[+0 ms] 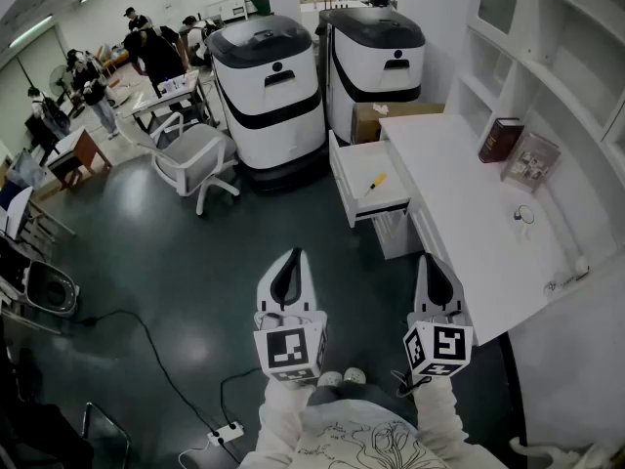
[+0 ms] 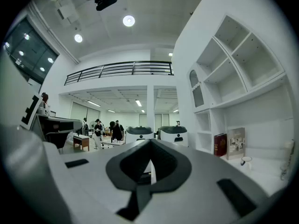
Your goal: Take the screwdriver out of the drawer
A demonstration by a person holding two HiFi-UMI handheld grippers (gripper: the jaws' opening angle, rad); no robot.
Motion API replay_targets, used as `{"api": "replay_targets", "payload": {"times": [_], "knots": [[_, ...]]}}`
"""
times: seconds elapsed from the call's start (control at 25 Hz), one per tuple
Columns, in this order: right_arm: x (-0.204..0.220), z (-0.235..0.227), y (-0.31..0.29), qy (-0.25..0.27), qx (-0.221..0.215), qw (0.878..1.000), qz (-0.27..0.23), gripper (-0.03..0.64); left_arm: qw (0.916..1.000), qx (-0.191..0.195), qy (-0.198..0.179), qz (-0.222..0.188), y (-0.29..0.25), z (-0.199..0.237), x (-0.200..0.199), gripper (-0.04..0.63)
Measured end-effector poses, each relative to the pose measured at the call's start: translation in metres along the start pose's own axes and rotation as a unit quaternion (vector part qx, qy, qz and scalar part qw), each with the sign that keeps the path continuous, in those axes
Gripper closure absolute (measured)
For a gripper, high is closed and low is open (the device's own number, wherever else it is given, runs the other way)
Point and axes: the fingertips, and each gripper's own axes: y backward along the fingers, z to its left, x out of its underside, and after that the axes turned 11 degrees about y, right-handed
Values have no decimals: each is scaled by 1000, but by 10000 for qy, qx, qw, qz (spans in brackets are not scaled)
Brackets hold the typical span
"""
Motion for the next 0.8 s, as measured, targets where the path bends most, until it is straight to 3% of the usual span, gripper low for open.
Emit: {"api": "replay_targets", "payload": {"times": [0.8], "knots": [[24,-29,-4,-95,-75,9999,18,614,9998,-205,39,79,-9,-20,25,589]]}}
